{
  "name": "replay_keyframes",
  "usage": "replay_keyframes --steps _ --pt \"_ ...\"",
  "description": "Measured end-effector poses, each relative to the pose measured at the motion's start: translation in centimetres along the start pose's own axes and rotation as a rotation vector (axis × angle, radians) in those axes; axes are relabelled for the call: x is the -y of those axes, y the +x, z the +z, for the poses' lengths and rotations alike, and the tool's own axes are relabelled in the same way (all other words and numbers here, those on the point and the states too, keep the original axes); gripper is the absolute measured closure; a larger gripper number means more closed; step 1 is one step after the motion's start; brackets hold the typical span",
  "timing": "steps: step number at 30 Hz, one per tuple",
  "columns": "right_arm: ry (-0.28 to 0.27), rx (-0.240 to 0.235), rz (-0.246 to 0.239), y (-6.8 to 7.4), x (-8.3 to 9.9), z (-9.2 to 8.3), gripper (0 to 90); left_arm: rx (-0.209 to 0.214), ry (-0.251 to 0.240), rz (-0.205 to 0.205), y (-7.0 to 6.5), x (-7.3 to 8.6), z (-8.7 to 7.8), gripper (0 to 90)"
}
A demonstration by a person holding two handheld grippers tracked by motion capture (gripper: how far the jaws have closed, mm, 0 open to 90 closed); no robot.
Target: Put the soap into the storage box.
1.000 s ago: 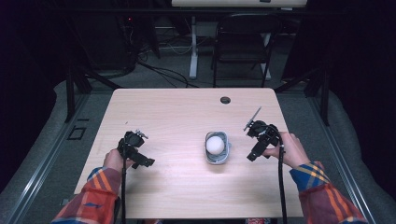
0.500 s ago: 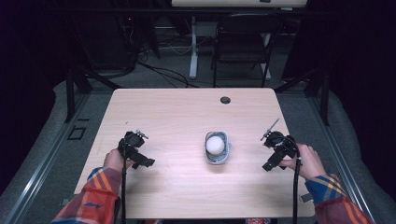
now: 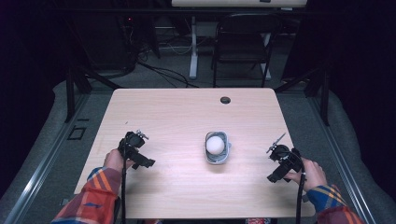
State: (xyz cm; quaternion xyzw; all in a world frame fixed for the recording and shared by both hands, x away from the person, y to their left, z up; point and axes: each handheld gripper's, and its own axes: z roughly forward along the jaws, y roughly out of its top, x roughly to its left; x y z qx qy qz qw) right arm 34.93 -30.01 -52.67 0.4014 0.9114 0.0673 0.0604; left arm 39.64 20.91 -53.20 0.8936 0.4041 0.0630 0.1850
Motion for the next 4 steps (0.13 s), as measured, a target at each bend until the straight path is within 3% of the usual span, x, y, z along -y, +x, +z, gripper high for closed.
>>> replay_keyframes --steps 1,2,3,4 --pt "0.013 -0.006 -0.005 -0.08 -0.03 -0.07 1.5 0.000 0.000 0.000 0.00 0.00 -0.01 0.0" --pt "-0.022 -0.010 0.017 0.05 0.07 0.15 1.9 -0.002 0.003 0.005 0.01 -0.01 -0.05 0.0" --pt "-0.023 -0.006 0.011 0.02 0.03 0.14 2.6 -0.001 0.000 0.004 0.00 -0.01 -0.03 0.0" --pt "0.002 -0.004 -0.008 -0.10 -0.09 0.05 3.0 -0.002 0.002 0.005 -0.01 -0.03 -0.05 0.0"
